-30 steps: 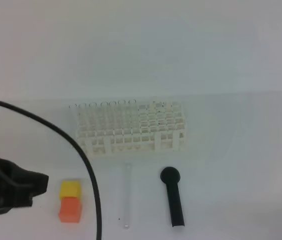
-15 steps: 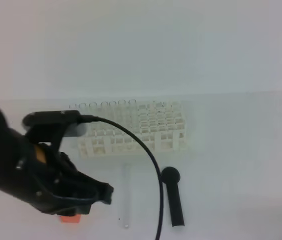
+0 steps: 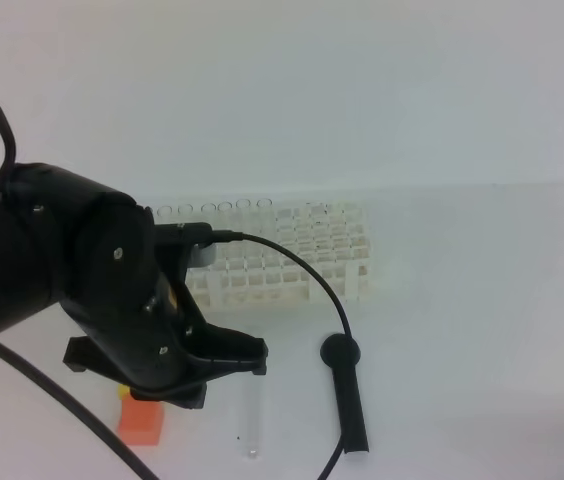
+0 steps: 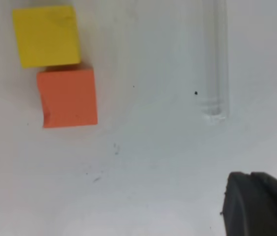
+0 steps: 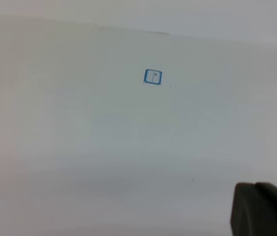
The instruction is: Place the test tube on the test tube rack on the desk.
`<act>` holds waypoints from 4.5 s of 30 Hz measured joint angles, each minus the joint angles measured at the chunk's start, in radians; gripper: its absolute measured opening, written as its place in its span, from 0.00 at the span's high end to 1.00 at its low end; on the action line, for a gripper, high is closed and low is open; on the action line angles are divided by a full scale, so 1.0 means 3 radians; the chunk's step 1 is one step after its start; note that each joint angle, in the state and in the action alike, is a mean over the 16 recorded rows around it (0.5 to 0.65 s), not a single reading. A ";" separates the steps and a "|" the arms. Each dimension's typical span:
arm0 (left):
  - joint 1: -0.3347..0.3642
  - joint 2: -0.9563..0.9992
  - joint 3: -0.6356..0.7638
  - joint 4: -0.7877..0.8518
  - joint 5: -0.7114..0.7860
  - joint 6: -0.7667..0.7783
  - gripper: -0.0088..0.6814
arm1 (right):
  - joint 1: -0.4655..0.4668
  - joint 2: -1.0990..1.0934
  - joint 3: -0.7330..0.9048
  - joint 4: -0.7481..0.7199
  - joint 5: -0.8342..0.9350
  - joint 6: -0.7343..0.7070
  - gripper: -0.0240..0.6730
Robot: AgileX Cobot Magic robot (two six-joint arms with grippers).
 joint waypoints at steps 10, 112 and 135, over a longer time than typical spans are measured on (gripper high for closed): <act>-0.0010 0.0068 -0.0033 0.0002 0.0021 0.0063 0.99 | 0.0000 0.0000 0.0000 0.0000 0.0000 0.0000 0.97; -0.0002 0.1586 -0.0563 -0.0233 -0.0490 0.0314 0.99 | 0.0000 0.0000 -0.0005 0.0000 0.0000 -0.0043 0.97; -0.0011 -0.0109 0.0465 -0.0634 -0.2145 0.1400 0.99 | 0.0000 0.0000 -0.0005 0.0000 0.0000 -0.0043 0.97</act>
